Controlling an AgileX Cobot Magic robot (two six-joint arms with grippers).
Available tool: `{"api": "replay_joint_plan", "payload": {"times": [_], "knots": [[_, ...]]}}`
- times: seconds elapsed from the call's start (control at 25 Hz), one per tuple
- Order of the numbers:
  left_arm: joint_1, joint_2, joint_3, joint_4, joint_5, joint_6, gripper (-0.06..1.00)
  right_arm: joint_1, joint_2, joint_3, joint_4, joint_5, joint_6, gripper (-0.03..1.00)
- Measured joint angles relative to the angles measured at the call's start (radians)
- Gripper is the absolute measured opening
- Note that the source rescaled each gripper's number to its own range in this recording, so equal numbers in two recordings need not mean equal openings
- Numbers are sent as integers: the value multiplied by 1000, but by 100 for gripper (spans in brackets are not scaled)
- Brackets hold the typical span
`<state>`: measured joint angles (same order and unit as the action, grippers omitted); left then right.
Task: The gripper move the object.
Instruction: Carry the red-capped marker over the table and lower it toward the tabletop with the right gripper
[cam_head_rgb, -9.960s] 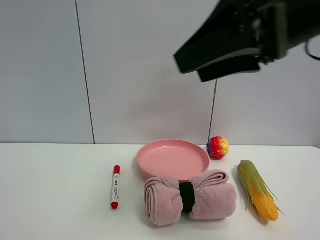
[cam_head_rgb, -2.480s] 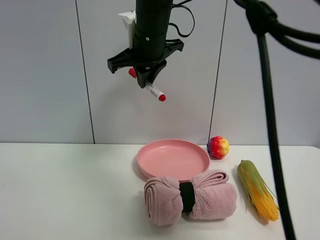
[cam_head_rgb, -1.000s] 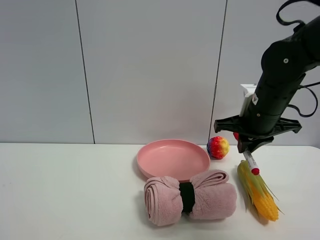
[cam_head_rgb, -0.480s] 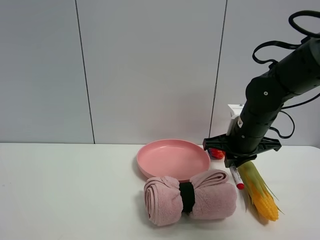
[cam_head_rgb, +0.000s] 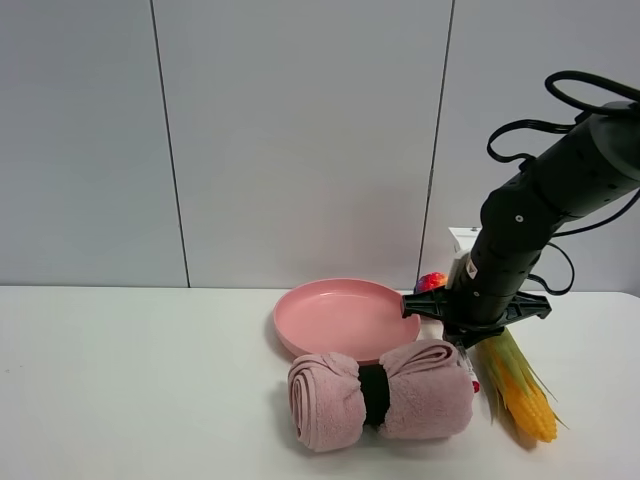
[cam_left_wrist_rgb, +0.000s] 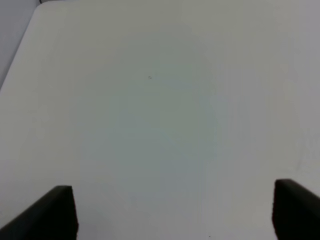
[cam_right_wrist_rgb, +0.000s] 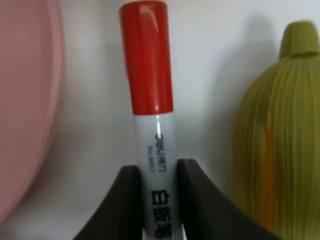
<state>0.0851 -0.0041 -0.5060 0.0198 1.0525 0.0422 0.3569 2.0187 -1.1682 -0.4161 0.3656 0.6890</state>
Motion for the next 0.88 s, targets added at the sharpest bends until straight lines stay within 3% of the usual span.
{"api": "replay_joint_plan", "payload": {"times": [0.4, 0.6, 0.88], "knots": [[0, 0, 0, 0, 0, 0, 100, 0, 44, 0, -9, -2, 8, 0], [0, 0, 0, 0, 0, 0, 100, 0, 45, 0, -10, -47, 8, 0], [0, 0, 0, 0, 0, 0, 100, 0, 47, 0, -10, -73, 9, 14]]}}
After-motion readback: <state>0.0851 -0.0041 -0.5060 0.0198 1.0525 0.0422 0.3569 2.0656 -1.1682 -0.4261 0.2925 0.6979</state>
